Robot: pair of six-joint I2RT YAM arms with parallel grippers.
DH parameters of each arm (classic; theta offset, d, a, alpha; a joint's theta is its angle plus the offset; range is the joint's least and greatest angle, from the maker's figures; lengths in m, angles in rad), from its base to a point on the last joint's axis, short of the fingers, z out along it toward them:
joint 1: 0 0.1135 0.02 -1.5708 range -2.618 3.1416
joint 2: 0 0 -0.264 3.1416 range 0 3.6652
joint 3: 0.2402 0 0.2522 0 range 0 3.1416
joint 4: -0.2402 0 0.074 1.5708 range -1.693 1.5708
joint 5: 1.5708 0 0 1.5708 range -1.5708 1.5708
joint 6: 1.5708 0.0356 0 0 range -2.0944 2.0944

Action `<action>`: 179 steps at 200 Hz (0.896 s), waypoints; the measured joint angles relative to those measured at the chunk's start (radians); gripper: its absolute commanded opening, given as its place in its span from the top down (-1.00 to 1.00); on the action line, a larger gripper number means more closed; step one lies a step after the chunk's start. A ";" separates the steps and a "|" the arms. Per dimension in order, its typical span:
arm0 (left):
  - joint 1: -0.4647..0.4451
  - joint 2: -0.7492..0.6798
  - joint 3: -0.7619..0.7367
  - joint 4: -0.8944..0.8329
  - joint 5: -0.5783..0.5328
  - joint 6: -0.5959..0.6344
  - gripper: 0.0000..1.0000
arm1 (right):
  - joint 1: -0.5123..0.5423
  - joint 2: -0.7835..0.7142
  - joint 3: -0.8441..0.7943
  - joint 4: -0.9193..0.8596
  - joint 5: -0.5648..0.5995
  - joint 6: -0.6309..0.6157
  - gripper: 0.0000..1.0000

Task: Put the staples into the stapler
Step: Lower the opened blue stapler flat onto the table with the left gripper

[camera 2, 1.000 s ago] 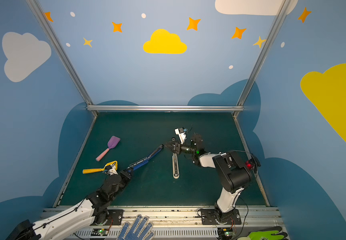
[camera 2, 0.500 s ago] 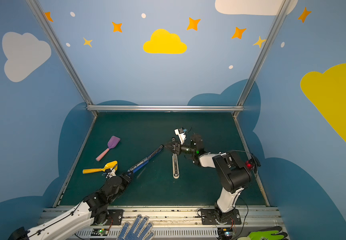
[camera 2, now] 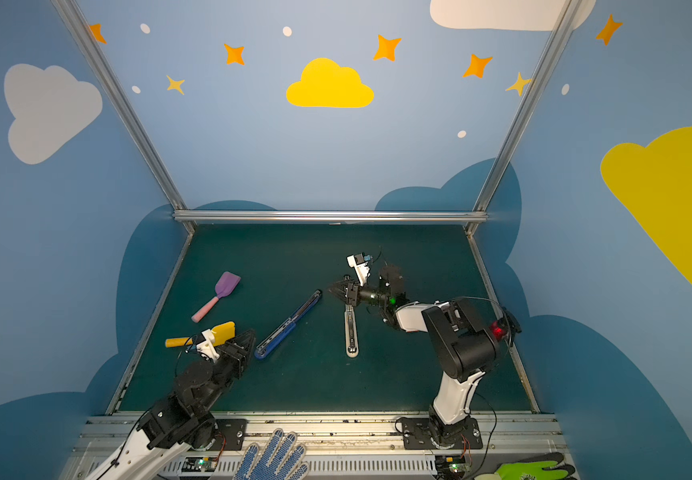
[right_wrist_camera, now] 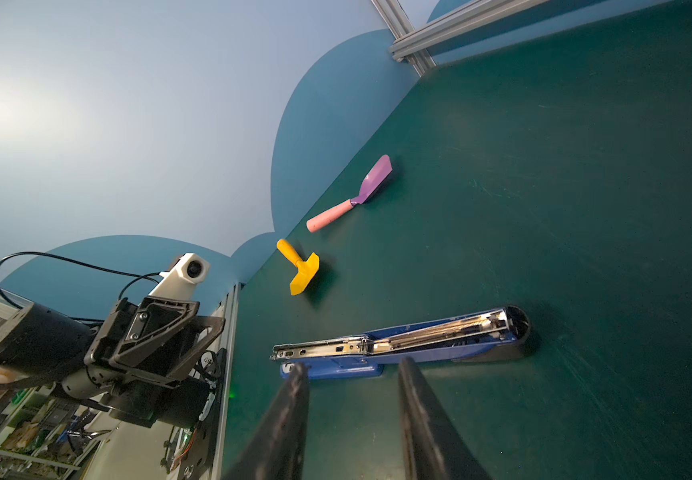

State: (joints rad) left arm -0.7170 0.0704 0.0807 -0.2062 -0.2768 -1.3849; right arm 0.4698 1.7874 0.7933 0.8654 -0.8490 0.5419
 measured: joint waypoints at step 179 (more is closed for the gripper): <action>0.209 0.874 0.393 -0.075 0.132 0.432 -0.76 | 0.062 -0.293 -0.087 -0.480 0.108 -0.238 -0.03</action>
State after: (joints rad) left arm -0.5083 0.9447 0.4736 -0.2810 -0.1448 -0.9527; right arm 0.5320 1.4940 0.7063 0.3851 -0.7410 0.3042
